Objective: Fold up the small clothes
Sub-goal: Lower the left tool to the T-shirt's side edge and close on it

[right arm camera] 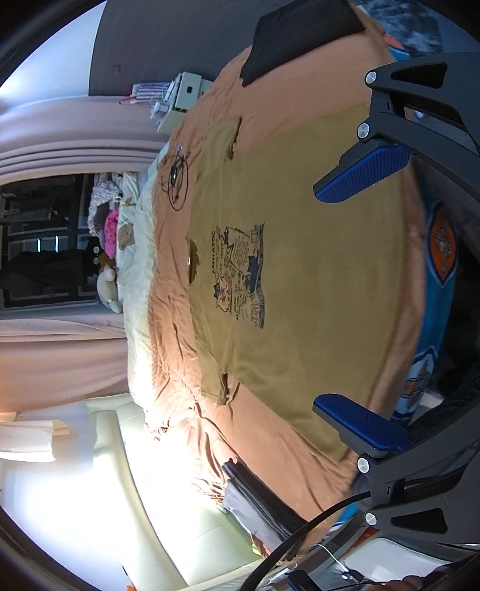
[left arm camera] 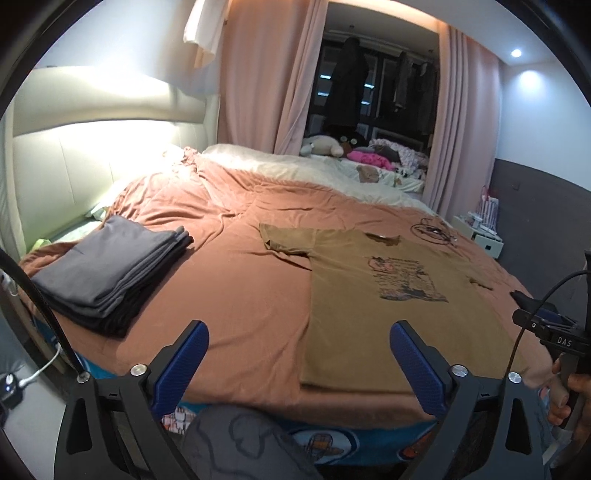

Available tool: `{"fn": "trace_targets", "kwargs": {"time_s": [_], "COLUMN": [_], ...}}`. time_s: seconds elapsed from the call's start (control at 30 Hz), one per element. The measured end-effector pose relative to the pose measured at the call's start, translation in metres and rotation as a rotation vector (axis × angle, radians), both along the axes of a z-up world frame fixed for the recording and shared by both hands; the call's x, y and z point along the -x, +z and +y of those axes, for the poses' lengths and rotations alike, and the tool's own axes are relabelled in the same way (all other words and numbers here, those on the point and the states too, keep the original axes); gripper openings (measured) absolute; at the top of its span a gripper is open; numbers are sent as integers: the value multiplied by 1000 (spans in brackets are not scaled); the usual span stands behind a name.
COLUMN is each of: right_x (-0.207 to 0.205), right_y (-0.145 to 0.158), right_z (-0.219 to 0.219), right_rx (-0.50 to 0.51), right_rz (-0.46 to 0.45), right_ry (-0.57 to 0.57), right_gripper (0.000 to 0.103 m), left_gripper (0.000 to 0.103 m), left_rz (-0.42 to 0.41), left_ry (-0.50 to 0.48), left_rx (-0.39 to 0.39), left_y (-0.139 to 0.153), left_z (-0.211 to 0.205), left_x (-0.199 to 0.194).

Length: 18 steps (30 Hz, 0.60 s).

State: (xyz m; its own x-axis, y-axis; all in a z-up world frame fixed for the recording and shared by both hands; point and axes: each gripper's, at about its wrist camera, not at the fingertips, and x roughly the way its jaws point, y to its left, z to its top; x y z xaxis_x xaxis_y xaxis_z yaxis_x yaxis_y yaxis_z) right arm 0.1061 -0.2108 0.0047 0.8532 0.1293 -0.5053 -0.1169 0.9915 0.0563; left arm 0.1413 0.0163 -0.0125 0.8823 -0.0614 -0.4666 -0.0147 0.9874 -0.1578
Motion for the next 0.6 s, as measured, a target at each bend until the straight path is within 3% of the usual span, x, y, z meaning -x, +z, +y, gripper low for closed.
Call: {"fn": "trace_targets", "kwargs": {"time_s": [0.43,0.6], "right_x": [-141,-191], "right_y": [9,4], "right_z": [2,3], "right_rx": [-33,-66], "right_rz": [76,128], "right_ry": [57,81], "right_gripper": [103,89], "left_gripper": [76,72], "left_rz": [138,175], "left_ry": [12,16], "left_rx": [52,87], "left_y": [-5,-9], "left_z": [21,27], "left_x": [-150,-204]}}
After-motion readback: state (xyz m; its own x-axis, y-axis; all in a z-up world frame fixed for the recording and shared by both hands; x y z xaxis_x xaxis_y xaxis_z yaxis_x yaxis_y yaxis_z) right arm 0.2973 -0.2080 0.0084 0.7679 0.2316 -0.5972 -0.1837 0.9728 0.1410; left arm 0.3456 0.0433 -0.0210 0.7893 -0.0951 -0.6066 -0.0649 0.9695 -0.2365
